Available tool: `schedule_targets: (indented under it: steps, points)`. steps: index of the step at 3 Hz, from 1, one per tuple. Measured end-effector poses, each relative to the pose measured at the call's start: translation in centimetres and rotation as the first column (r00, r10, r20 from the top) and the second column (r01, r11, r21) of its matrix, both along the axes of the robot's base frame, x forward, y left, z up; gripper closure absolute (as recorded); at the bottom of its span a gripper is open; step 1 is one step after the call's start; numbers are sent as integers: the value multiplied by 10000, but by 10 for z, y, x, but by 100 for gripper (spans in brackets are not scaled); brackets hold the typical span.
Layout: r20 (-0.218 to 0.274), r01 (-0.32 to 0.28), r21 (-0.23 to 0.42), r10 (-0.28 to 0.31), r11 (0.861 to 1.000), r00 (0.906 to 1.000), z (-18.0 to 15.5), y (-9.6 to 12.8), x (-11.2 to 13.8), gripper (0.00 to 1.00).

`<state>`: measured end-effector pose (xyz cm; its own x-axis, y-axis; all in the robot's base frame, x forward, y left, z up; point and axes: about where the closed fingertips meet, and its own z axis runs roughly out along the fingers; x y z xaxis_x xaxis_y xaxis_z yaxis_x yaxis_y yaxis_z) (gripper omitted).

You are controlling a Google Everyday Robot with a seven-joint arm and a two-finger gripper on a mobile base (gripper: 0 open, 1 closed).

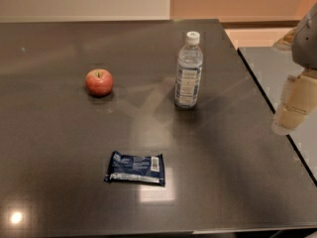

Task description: Knock blue plastic bottle over

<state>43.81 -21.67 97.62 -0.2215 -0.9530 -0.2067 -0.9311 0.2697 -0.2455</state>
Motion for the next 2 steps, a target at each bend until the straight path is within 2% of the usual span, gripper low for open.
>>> schedule_targets:
  steps: [1,2]
  points:
    - [123,77,23,-77,10000,9999,2,2,2,0]
    - [343,118,733,-143,9972,9993,5,20,25,0]
